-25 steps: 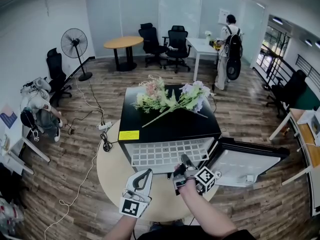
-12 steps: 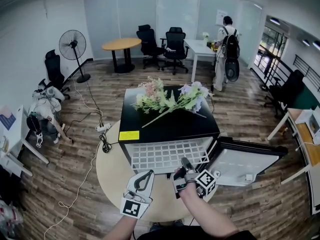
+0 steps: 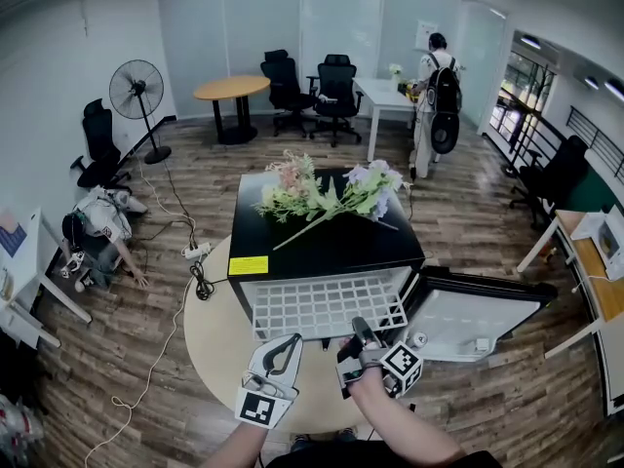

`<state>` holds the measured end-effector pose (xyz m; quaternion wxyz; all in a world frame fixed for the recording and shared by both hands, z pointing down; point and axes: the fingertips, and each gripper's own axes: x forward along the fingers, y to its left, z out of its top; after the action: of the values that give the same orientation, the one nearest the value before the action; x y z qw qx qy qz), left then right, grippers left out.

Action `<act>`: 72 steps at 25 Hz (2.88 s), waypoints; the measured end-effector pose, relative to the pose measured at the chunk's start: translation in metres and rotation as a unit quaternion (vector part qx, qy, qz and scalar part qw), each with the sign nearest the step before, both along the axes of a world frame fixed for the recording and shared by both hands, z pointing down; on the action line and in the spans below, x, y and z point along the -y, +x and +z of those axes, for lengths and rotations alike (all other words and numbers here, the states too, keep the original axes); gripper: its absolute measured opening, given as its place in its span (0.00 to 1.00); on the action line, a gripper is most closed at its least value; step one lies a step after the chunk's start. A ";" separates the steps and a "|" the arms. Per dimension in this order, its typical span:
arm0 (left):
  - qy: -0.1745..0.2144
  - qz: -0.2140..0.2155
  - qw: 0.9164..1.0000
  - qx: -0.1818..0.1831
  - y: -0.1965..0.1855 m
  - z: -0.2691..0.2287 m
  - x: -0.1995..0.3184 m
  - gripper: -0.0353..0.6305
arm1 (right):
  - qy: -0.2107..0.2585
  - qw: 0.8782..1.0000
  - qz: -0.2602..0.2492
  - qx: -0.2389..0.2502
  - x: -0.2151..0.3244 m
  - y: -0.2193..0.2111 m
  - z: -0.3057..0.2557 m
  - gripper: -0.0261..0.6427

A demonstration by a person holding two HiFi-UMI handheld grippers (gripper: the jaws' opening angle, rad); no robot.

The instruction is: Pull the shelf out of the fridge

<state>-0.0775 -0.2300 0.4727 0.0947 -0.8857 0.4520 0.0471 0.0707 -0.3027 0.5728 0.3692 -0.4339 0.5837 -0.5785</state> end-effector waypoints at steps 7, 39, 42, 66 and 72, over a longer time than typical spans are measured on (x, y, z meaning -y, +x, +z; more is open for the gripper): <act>-0.010 0.007 1.000 -0.003 0.006 0.008 -0.009 0.05 | 0.003 1.000 -0.009 -0.008 -0.020 0.002 -0.003 0.09; -0.023 0.028 0.999 -0.015 0.014 0.011 0.006 0.05 | 0.160 0.840 -0.052 -0.515 -0.077 0.049 -0.031 0.09; -0.023 0.028 0.999 -0.013 0.016 0.012 0.008 0.05 | 0.183 0.811 -0.053 -0.554 -0.080 0.048 -0.037 0.09; -0.035 0.015 0.999 0.006 0.016 0.021 0.008 0.05 | 0.267 0.695 -0.015 -0.667 -0.084 0.056 -0.069 0.09; -0.032 0.010 0.999 0.005 0.015 0.020 0.010 0.05 | 0.269 0.684 -0.020 -0.678 -0.079 0.054 -0.068 0.09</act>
<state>-0.0622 -0.2397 0.4923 0.0683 -0.8932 0.4435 0.0290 0.1247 -0.2237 0.5047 -0.0379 -0.5778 0.8139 0.0483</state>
